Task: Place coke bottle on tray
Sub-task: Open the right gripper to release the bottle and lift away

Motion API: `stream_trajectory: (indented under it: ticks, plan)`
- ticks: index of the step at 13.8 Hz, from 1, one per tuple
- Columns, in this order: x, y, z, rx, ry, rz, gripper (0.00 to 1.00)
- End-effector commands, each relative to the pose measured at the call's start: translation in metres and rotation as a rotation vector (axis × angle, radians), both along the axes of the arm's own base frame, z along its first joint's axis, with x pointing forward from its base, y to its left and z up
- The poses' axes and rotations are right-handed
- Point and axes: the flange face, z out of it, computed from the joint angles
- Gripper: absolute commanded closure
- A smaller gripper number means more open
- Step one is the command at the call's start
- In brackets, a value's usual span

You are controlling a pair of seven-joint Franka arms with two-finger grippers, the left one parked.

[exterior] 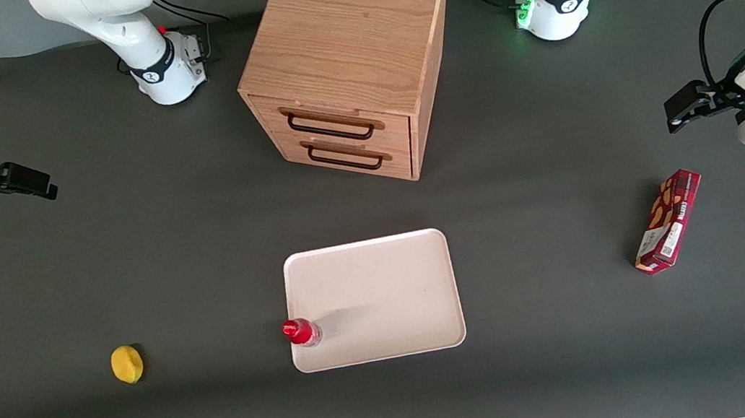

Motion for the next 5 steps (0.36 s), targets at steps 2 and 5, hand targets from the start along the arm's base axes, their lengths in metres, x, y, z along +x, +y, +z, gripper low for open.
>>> stream_trajectory:
  ticks: [2, 5]
  plan:
    - [-0.029, 0.008, -0.011, 0.015, -0.02, 0.011, 0.0]
    - [-0.015, 0.007, 0.007, 0.021, 0.003, 0.004, 0.0]
